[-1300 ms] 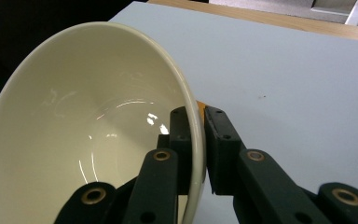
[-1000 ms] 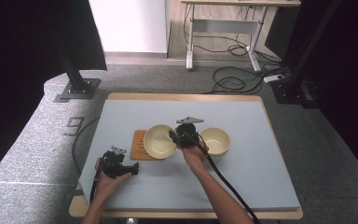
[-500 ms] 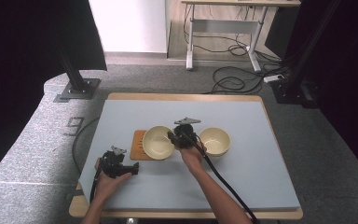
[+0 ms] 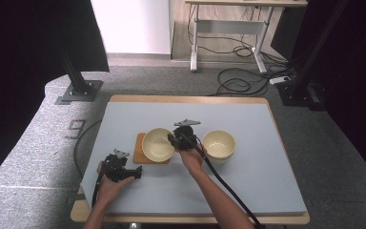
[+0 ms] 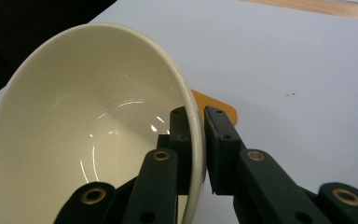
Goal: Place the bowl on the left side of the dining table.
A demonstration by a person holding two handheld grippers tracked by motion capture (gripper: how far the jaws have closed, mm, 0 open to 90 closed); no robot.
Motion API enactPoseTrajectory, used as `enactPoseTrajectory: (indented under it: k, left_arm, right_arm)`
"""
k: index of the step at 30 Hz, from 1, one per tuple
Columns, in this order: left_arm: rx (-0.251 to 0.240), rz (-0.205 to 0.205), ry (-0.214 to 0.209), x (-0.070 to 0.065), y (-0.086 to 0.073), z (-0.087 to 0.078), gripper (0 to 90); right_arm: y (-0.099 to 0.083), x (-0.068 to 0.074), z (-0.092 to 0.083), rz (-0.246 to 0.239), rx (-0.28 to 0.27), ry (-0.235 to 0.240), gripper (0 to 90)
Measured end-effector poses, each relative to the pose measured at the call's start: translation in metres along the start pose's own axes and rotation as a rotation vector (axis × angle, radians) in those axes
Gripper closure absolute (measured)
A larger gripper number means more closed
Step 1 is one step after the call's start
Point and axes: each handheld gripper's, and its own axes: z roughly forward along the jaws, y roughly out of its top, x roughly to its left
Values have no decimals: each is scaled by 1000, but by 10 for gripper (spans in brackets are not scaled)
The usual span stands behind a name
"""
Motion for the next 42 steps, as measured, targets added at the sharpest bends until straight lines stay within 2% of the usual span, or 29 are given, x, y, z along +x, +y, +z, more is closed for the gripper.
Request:
enactPoseTrajectory:
  k: [7, 21, 29, 32, 34, 37, 39, 42]
  left_arm:
    - [0, 1, 0, 0, 0, 0, 0]
    - [0, -1, -1, 0, 0, 0, 0]
    - [0, -1, -2, 0, 0, 0, 0]
    - [-2, -1, 0, 0, 0, 0, 0]
    - [-2, -1, 0, 0, 0, 0, 0]
    - [-2, -2, -1, 0, 0, 0, 0]
    - [-1, -1, 0, 0, 0, 0, 0]
    - [-1, -1, -1, 0, 0, 0, 0]
  right_arm:
    - [-1, 6, 9, -5, 10, 11, 820]
    - [-5, 6, 33, 18, 35, 13, 817]
    - [-6, 4, 40, 66, 34, 37, 816]
    - [-6, 0, 43, 104, 53, 48, 813]
    - [-8, 0, 43, 103, 47, 45, 793]
    - [-8, 1, 45, 106, 55, 53, 717]
    - [-9, 1, 45, 88, 78, 34, 718]
    - [-9, 0, 45, 89, 79, 35, 713]
